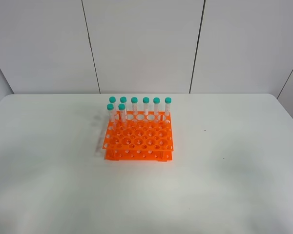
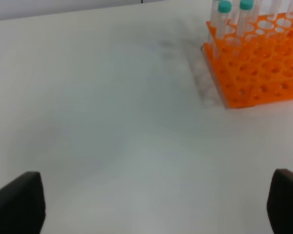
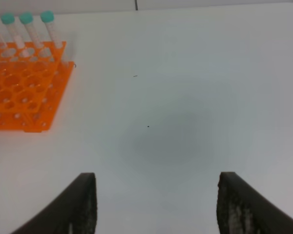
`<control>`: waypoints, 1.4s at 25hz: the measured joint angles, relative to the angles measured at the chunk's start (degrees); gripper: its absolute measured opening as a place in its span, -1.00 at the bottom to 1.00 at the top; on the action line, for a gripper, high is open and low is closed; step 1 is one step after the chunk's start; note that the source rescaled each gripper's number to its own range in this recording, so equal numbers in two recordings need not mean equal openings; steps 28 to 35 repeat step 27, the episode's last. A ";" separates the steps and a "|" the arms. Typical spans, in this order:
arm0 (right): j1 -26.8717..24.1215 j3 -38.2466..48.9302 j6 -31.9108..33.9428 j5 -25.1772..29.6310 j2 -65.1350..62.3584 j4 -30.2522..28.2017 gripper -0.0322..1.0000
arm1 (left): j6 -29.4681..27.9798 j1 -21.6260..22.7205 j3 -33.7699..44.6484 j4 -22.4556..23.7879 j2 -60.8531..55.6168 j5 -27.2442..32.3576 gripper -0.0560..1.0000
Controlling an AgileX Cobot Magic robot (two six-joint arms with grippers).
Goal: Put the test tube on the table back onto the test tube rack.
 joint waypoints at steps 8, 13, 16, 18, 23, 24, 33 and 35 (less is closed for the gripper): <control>0.00 0.00 0.00 0.00 0.00 0.00 0.31 | 0.00 0.00 2.12 0.34 -0.06 -0.51 1.00; 0.00 0.00 0.00 0.00 0.00 0.00 0.31 | 0.00 0.00 2.12 0.34 -0.13 -0.55 1.00; 0.00 0.00 0.00 0.00 0.00 0.00 0.31 | 0.00 0.00 2.12 0.34 -0.13 -0.55 1.00; 0.00 0.00 0.00 0.00 0.00 0.00 0.31 | 0.00 0.00 2.12 0.34 -0.13 -0.55 1.00; 0.00 0.00 0.00 0.00 0.00 0.00 0.31 | 0.00 0.00 2.12 0.34 -0.13 -0.55 1.00; 0.00 0.00 0.00 0.00 0.00 0.00 0.31 | 0.00 0.00 2.12 0.34 -0.13 -0.55 1.00; 0.00 0.00 0.00 0.00 0.00 0.00 0.31 | 0.00 0.00 2.12 0.34 -0.13 -0.55 1.00; 0.00 0.00 0.00 0.00 0.00 0.00 0.31 | 0.00 0.00 2.12 0.34 -0.13 -0.55 1.00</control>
